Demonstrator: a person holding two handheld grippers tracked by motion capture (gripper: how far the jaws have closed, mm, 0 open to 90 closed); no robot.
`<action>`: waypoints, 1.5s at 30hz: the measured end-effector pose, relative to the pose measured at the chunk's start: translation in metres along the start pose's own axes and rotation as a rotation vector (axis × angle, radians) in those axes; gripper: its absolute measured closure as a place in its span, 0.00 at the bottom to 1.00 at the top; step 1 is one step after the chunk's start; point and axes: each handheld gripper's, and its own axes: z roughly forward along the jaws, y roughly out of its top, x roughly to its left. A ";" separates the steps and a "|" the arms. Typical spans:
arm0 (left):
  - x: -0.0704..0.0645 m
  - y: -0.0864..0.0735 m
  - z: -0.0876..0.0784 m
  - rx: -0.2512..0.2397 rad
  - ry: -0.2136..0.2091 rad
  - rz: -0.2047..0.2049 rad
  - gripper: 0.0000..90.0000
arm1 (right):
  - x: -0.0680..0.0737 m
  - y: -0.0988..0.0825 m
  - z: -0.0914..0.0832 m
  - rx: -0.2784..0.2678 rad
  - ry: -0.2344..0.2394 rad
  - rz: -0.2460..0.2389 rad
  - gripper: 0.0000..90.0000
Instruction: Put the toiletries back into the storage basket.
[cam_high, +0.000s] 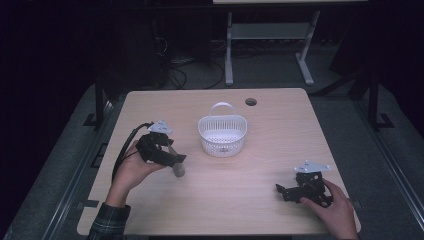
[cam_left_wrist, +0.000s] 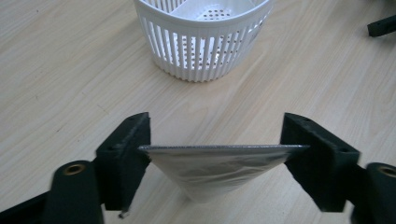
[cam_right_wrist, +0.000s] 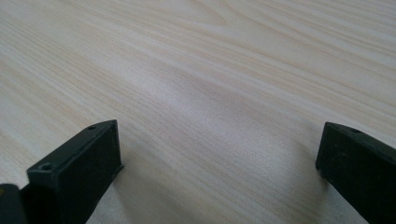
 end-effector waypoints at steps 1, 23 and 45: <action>0.000 0.000 -0.001 0.002 -0.004 -0.001 0.30 | 0.000 0.000 0.000 0.000 0.000 0.000 0.00; -0.005 0.007 -0.003 -0.004 0.006 0.007 0.33 | 0.000 0.000 0.000 -0.001 -0.001 -0.001 0.00; -0.008 0.025 -0.016 -0.028 0.003 0.014 0.33 | 0.000 0.000 0.000 -0.001 0.000 0.002 0.00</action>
